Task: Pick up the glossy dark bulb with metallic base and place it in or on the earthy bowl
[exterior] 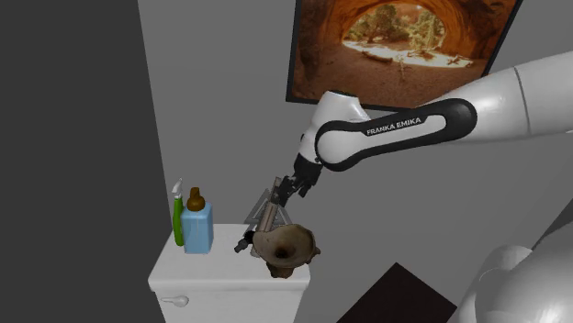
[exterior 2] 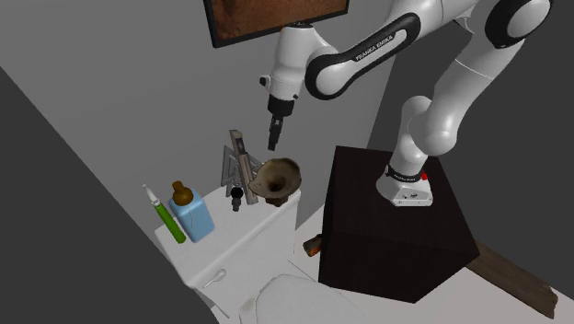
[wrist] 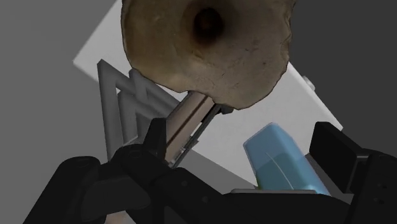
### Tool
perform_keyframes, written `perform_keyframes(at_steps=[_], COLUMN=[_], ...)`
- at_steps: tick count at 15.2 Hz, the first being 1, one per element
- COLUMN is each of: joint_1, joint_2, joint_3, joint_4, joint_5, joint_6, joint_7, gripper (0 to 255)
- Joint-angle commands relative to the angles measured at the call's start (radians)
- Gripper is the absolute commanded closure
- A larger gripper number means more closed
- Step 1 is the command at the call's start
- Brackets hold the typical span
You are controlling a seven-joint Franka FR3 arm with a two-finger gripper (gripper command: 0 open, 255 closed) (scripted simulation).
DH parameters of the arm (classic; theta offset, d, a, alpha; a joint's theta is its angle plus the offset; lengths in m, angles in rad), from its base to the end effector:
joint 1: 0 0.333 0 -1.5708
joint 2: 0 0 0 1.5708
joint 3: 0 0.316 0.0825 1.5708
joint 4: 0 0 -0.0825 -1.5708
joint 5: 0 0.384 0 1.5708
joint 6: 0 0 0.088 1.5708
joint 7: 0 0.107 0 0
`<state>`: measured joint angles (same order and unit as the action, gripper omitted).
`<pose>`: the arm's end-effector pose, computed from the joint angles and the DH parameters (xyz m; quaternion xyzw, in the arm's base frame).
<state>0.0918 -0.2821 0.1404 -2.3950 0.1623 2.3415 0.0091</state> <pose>0.4595 0.1131 0.4465 -0.9907 -0.0606 -0.1073 0.0579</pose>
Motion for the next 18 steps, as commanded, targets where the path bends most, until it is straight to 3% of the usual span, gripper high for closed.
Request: perform_keyframes(at_steps=[1,10,18], joint_1=[0.008,0.042,0.09], joint_2=[0.075,0.414,0.697], joint_3=[0.015,0.053,0.057], joint_4=[0.017,0.168,0.366], joint_5=[0.005,-0.011,-0.049], joint_6=[0.059,0.246,0.33], joint_7=[0.009,0.046,0.083], gripper=[0,0,0])
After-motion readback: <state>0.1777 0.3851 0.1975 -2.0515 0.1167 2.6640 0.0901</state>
